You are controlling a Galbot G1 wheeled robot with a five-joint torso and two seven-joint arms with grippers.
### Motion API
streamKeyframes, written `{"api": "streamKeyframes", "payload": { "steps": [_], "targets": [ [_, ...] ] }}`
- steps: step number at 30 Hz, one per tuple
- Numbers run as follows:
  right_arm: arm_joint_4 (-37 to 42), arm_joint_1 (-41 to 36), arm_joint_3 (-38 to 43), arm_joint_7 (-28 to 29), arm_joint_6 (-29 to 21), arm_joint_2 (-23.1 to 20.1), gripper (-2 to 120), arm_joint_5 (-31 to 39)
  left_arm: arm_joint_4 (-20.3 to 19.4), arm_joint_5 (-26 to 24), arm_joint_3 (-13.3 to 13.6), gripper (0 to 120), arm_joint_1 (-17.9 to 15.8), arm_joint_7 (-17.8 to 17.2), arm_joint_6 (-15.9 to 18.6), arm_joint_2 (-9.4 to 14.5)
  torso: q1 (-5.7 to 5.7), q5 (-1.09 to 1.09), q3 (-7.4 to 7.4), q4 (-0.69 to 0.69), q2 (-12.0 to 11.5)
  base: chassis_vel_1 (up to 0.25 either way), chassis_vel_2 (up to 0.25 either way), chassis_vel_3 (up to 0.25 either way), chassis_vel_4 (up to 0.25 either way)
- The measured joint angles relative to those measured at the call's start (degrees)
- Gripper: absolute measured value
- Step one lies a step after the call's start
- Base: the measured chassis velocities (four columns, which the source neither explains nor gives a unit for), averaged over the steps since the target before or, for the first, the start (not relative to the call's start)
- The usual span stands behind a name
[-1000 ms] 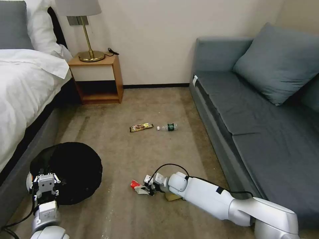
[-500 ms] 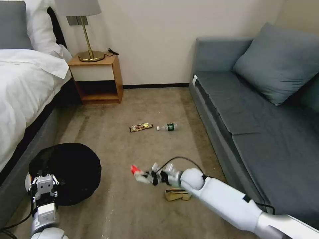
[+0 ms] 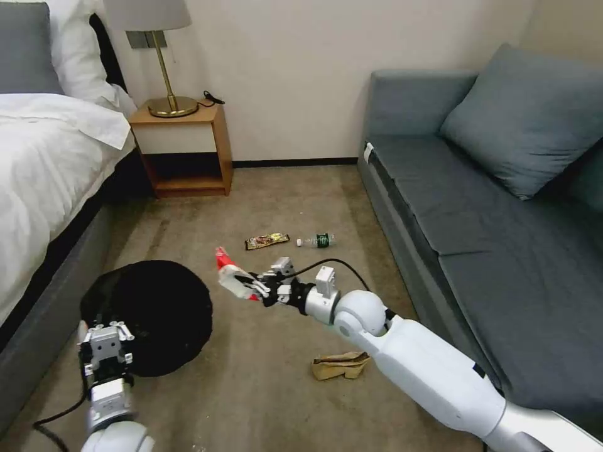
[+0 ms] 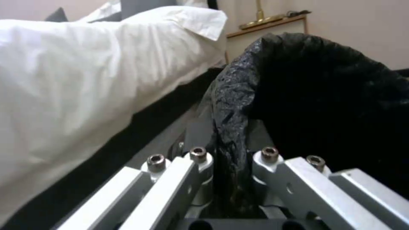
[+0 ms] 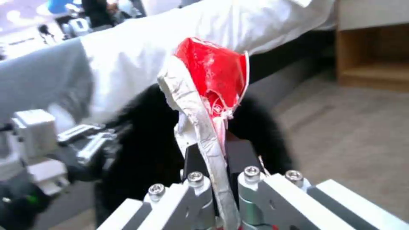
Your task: Pick up the trash bin, then pick up the garbage on the floor and place it into the trash bin.
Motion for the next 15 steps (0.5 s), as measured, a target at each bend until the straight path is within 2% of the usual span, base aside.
{"api": "streamKeyframes", "payload": {
  "steps": [8,15],
  "targets": [
    [-7.49,5.56,-5.73,-2.22,1.03,2.78,5,1.58,1.09,0.72,2.68,0,-2.47,0.01,-0.01,-1.46,0.0,-0.02,0.0,0.01,0.0,0.0,0.0,0.0,0.0],
    [-13.1,6.6,-8.96,-2.36,2.75,5.52,5,-0.83,1.01,0.69,3.3,0,-3.07,0.19,-0.01,-1.75,0.0,-0.01,0.01,0.0,0.0,0.0,0.0,0.0,0.0]
  ]
}}
